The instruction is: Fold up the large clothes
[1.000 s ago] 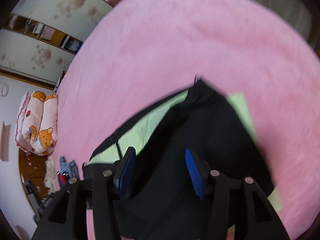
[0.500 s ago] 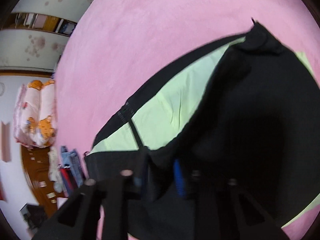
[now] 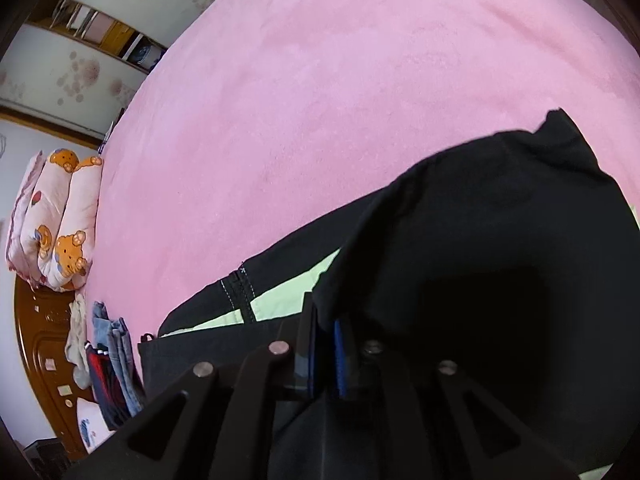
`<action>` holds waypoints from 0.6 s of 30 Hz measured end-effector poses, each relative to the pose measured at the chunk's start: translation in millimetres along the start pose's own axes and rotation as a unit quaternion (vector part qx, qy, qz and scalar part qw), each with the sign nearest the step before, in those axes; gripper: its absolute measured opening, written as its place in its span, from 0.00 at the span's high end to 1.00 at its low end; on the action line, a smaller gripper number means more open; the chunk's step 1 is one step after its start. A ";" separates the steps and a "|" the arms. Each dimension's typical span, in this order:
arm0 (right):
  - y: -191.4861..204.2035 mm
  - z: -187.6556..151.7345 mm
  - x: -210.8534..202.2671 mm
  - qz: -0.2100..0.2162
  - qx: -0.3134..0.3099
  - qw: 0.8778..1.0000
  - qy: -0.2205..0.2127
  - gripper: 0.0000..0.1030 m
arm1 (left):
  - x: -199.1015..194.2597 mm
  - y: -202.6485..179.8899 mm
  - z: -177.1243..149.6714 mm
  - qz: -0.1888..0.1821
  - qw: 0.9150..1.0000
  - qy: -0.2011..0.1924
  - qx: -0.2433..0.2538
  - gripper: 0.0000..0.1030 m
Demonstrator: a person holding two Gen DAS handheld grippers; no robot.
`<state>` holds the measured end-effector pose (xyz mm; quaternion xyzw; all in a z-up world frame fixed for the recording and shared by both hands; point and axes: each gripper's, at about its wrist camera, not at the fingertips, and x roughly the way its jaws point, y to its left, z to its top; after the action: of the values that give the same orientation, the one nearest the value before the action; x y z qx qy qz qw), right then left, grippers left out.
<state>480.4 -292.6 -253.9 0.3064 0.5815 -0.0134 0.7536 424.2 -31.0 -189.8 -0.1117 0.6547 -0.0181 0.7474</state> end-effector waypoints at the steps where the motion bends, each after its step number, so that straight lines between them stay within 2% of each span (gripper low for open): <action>1: 0.6 -0.3 -2.1 0.004 -0.002 1.000 -0.002 0.88 | -0.1 -1.6 -3.6 0.001 1.000 -0.003 0.007 0.35; 4: 1.3 -4.5 -20.4 0.029 -0.013 0.999 -0.028 0.77 | -1.2 -8.0 -13.7 -0.002 1.000 -0.006 0.024 0.35; 5: 2.1 -7.2 -26.5 0.034 -0.018 0.999 -0.034 0.67 | -1.7 -9.9 -15.9 -0.006 1.000 -0.007 0.029 0.35; 6: 2.8 -11.3 -33.2 0.039 -0.024 0.998 -0.041 0.65 | -2.7 -12.5 -18.9 -0.014 0.999 -0.008 0.036 0.35; 10: 3.8 -32.7 -49.1 0.050 -0.064 0.996 -0.032 0.65 | -5.4 -22.5 -26.6 -0.063 0.997 -0.015 0.049 0.35; 12: 2.8 -49.0 -49.7 0.058 -0.086 0.995 -0.002 0.65 | -5.5 -30.3 -29.7 -0.087 0.994 -0.025 0.054 0.37; 14: -0.1 -68.5 -47.2 0.069 -0.094 0.993 0.015 0.65 | -2.4 -38.4 -29.4 -0.101 0.993 -0.030 0.061 0.49; 15: -1.9 -76.2 -45.1 0.073 -0.095 0.993 0.016 0.67 | 0.3 -42.8 -28.7 -0.105 0.992 -0.029 0.065 0.52; 16: -3.4 -82.4 -41.6 0.073 -0.097 0.992 0.018 0.71 | 3.8 -46.4 -27.0 -0.108 0.991 -0.026 0.068 0.59; 17: -4.5 -87.3 -36.8 0.071 -0.100 0.992 0.023 0.85 | 8.8 -50.2 -24.5 -0.113 0.991 -0.022 0.071 0.71; 18: -5.7 -90.8 -30.8 0.067 -0.101 0.992 0.029 0.94 | 12.3 -52.5 -22.9 -0.118 0.990 -0.018 0.072 0.75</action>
<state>389.5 -264.2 -241.5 0.2673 0.5797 0.1053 0.7625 409.7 -87.6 -194.5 -0.1340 0.6203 -0.1516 0.7578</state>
